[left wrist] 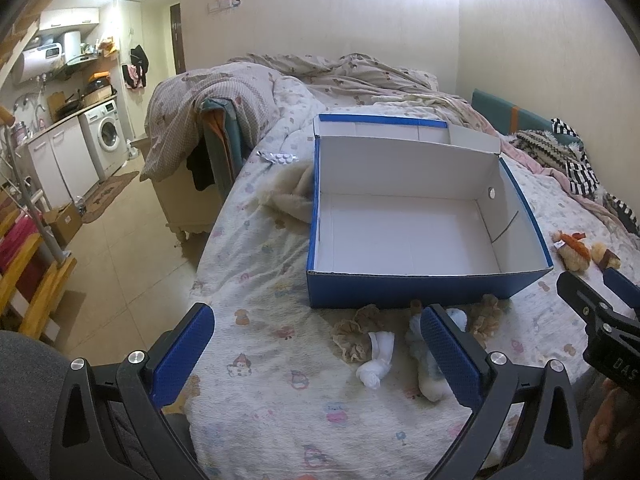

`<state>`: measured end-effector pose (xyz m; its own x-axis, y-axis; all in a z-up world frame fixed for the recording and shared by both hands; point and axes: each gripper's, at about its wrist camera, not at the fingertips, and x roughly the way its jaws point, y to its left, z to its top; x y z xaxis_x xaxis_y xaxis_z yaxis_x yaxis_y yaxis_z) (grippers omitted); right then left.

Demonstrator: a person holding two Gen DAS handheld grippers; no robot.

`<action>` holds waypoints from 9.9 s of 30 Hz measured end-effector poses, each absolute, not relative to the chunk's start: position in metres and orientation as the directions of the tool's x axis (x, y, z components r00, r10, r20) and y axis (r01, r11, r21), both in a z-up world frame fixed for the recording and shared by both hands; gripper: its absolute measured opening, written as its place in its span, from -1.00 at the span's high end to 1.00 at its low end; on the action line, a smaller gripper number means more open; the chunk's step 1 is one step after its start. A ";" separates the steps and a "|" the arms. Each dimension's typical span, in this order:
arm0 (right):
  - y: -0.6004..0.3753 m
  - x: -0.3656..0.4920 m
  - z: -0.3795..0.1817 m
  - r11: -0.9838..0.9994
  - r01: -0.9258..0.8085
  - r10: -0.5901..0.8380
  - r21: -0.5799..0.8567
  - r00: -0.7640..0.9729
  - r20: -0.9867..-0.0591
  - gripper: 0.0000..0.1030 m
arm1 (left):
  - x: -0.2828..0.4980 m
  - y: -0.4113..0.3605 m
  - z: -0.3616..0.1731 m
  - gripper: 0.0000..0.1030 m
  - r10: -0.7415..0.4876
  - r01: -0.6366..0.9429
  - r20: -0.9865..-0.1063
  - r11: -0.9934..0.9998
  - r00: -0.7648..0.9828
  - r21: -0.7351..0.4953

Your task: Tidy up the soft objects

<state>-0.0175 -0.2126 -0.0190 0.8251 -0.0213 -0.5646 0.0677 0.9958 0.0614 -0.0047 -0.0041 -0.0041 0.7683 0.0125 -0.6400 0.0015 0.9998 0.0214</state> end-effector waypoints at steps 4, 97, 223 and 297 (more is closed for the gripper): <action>-0.213 -0.018 -0.020 0.995 0.075 -0.021 0.071 0.824 -0.566 -1.00 | -0.005 -0.003 -0.005 -1.00 0.012 0.000 -0.644 1.000 0.765 0.018; -0.266 0.135 -0.146 0.933 0.148 0.283 0.328 0.260 -0.923 -1.00 | 0.165 -0.017 -0.139 0.83 -0.188 -0.067 -0.973 0.978 0.132 -0.198; -0.213 0.195 -0.097 0.951 -0.053 0.293 0.304 0.463 -0.837 0.56 | 0.215 -0.070 -0.071 0.73 0.017 0.100 -0.874 0.992 0.486 0.075; -0.234 0.076 -0.118 0.876 0.033 0.434 0.481 0.377 -0.818 -1.00 | 0.076 0.010 -0.055 -0.34 0.013 -0.038 -0.859 0.999 0.511 -0.007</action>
<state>0.0765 -0.2338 -0.1176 0.3772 0.4344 -0.8179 0.0331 0.8763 0.4807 0.0757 0.0102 -0.0553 0.5113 0.0134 -0.8593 -0.0383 0.9992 -0.0073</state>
